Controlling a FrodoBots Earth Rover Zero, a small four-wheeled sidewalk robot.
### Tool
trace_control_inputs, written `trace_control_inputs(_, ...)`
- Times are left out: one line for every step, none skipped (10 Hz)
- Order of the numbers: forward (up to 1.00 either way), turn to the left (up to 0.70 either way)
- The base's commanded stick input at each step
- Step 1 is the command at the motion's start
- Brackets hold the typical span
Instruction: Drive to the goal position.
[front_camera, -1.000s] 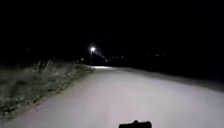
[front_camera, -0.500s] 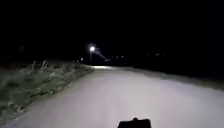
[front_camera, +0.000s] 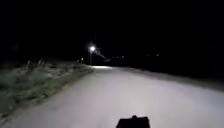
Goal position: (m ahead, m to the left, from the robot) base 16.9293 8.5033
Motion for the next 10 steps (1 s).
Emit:
trace_control_inputs(0.70, 0.01)
trace_control_inputs(0.70, 0.00)
trace_control_inputs(0.70, 0.00)
trace_control_inputs(0.70, 0.01)
trace_control_inputs(0.70, 0.00)
trace_control_inputs(0.70, 0.00)
trace_control_inputs(0.70, 0.00)
trace_control_inputs(0.70, 0.00)
trace_control_inputs(0.70, 0.00)
trace_control_inputs(0.70, 0.00)
